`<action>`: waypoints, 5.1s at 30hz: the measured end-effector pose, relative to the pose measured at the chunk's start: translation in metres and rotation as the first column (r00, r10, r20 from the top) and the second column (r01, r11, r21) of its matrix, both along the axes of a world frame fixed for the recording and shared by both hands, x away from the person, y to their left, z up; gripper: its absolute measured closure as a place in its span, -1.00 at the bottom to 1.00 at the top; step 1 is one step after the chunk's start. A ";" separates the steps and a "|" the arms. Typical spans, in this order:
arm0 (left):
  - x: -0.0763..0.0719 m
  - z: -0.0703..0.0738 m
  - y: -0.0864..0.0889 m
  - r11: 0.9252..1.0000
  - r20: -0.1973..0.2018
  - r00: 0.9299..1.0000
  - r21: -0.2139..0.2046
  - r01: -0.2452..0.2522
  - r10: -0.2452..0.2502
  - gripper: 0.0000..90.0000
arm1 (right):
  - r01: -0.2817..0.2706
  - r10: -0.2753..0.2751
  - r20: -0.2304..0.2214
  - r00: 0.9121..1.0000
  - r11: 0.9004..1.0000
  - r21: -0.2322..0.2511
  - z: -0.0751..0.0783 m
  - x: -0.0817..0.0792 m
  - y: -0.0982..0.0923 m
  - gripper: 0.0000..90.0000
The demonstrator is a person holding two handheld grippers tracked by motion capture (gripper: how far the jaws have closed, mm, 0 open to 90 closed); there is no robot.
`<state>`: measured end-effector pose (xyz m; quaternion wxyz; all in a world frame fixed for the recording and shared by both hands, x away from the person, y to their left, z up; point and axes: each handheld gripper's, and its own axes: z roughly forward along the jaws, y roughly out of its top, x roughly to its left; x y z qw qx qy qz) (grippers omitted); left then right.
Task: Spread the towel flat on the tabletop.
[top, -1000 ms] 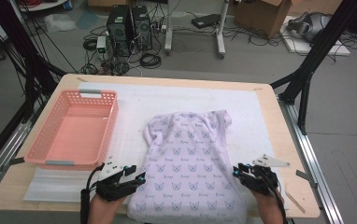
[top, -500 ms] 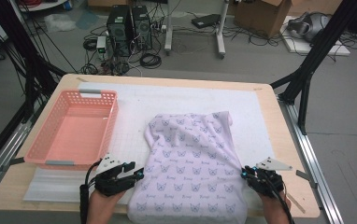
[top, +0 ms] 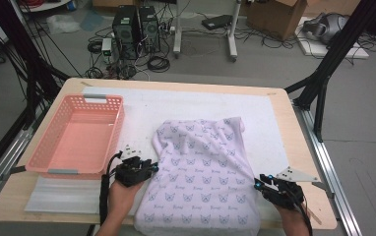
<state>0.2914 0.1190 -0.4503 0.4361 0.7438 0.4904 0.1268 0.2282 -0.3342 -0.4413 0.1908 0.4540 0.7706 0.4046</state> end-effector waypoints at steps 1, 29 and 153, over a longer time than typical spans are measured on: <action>0.003 0.000 -0.003 1.000 0.002 1.000 0.014 -0.006 0.006 0.39 | -0.008 0.008 0.004 1.000 1.000 0.003 0.000 0.001 0.000 0.48; -0.013 0.004 0.012 0.992 0.083 0.993 0.089 -0.087 0.080 0.64 | 0.022 -0.022 -0.027 0.999 1.000 -0.004 -0.010 0.014 0.013 0.40; -0.022 0.000 0.014 0.991 0.142 0.985 -0.073 0.110 -0.099 -0.29 | -0.289 0.269 -0.123 0.955 0.938 -0.192 0.022 0.155 0.116 0.92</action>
